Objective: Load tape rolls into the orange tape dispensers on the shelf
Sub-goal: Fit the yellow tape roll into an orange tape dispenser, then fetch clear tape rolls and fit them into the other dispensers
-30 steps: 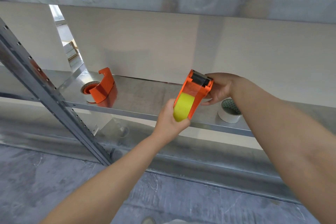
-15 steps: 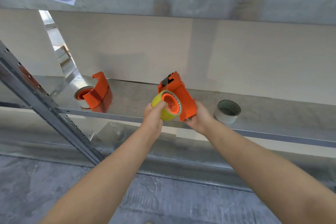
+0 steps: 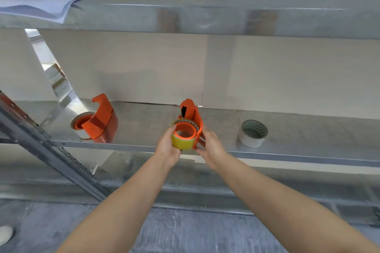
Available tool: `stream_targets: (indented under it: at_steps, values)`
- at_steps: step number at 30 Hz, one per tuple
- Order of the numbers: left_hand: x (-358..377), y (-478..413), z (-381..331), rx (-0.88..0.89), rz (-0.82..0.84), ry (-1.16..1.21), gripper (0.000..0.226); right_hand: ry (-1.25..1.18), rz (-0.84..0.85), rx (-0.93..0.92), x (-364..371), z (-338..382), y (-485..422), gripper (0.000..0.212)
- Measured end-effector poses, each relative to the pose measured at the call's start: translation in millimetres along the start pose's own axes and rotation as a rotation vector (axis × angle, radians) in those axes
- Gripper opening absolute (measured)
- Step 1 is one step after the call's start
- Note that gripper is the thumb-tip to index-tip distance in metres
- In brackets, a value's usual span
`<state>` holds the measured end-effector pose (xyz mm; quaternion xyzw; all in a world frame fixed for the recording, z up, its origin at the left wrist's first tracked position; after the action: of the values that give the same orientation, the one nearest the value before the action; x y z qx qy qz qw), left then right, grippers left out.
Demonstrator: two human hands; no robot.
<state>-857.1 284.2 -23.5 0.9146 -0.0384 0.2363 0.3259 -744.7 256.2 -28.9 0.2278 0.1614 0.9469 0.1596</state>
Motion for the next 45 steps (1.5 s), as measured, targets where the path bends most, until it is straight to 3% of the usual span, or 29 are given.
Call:
stream_targets:
  at_steps: [7, 11, 16, 21, 25, 28, 30, 33, 36, 38, 42, 45]
  values:
    - [-4.6, -22.2, -14.4, 0.053, -0.156, -0.550, 0.040, 0.088, -0.017, -0.062, -8.5, 19.3, -12.2, 0.023]
    - [-2.8, -28.2, -22.4, 0.091, -0.202, -0.679, 0.037, 0.164, -0.067, -0.037, -12.6, 11.8, -20.8, 0.037]
    - [-12.4, -40.8, -19.4, 0.157, -0.209, -0.814, 0.037, 0.235, -0.067, -0.059, -12.8, 7.9, -24.1, 0.034]
    - [-13.8, -41.1, -23.1, 0.236, -0.308, -1.259, 0.046, 0.323, -0.102, -0.080, -11.9, 4.9, -28.8, 0.032]
    - [-11.9, -39.2, -28.2, 0.220, -0.358, -1.314, 0.046, 0.351, -0.177, -0.093, -20.1, 14.0, -24.6, 0.043]
    - [7.5, -28.9, -44.4, 0.373, -0.445, -1.248, 0.054, 0.388, -0.263, -0.197, -39.9, 43.4, -13.8, 0.042]
    - [33.6, -21.9, -49.6, 0.520, -0.371, -1.190, 0.052, 0.415, -0.332, -0.316, -58.2, 73.0, -2.8, 0.038]
    - [83.8, -12.9, -38.7, 0.654, -0.124, -1.135, 0.046, 0.479, -0.456, -0.435, -93.5, 107.7, 8.5, 0.036]
    - [123.6, -12.9, -9.7, 0.508, 0.084, -0.947, 0.047, 0.622, -0.541, -0.485, -129.3, 121.5, 14.9, 0.042]
    - [140.3, -19.6, 15.4, 0.372, 0.166, -0.960, 0.054, 0.716, -0.541, -0.444, -150.6, 118.0, 15.7, 0.054]
    - [145.5, -39.1, 58.3, 0.206, 0.220, -1.118, 0.075, 0.780, -0.394, -0.237, -179.8, 85.7, 6.9, 0.092]
    - [145.2, -45.7, 73.8, 0.179, 0.254, -1.152, 0.080, 0.762, -0.300, -0.192, -182.7, 72.0, 4.0, 0.088]
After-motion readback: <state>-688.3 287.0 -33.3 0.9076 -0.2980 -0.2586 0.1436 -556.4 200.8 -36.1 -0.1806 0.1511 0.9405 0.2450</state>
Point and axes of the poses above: each hand's wrist, its own y-axis away from the middle knuckle, its own x-axis out of the palm, z = x × y, the point moved 5 cm from there along -y, towards the middle knuckle, and after that the axes turned 5 degrees about -x, right-handed, at the moved point
